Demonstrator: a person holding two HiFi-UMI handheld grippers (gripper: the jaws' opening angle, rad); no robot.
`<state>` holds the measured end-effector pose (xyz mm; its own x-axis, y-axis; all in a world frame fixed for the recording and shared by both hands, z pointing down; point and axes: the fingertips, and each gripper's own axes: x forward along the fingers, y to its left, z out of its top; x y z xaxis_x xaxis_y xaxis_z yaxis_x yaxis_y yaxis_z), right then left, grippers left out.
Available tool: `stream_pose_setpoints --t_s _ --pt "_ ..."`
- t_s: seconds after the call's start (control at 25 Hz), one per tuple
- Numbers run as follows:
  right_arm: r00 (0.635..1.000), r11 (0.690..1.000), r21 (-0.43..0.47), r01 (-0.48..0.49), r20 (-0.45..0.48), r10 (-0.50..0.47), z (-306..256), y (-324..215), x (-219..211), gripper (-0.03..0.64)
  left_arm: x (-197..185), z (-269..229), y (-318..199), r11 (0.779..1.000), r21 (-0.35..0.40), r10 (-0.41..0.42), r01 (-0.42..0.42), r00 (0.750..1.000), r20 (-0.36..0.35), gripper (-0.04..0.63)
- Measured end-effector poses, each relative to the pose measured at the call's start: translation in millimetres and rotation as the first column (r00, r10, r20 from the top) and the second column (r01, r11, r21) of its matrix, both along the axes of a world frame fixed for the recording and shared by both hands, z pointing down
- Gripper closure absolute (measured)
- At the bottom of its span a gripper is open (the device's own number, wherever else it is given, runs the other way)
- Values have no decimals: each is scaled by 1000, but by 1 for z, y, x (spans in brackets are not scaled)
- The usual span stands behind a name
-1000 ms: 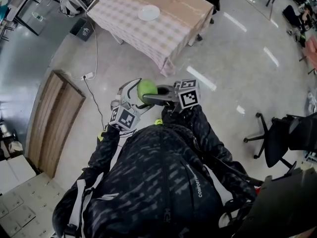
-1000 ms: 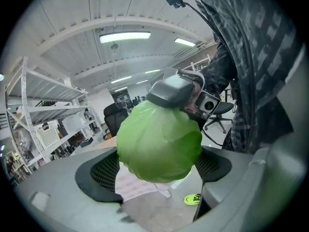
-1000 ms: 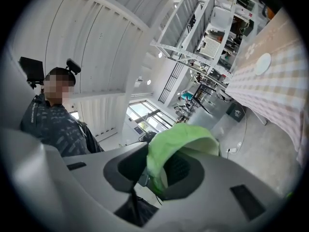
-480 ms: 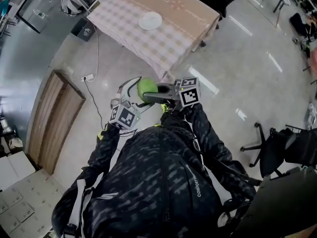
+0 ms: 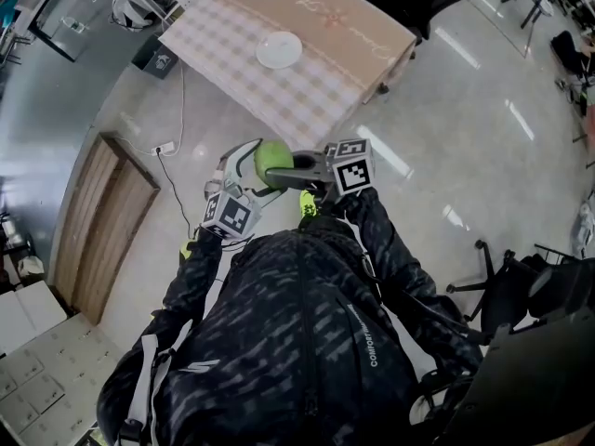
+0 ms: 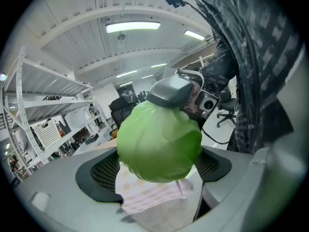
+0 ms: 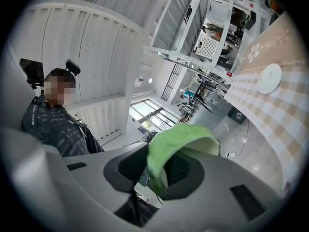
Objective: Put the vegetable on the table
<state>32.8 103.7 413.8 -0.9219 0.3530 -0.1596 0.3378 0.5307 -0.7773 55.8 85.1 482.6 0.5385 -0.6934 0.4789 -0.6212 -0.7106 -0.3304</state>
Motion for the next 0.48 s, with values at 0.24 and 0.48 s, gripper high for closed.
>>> stream_pose_setpoints --t_s 0.24,0.48 --pt "1000 1000 6 26 -1 -26 2 -27 -3 531 -3 2 -30 999 17 -28 28 1000 -7 127" --pt "999 999 5 33 6 -33 1 -50 -8 531 -10 2 -51 1000 6 -27 26 1000 17 127"
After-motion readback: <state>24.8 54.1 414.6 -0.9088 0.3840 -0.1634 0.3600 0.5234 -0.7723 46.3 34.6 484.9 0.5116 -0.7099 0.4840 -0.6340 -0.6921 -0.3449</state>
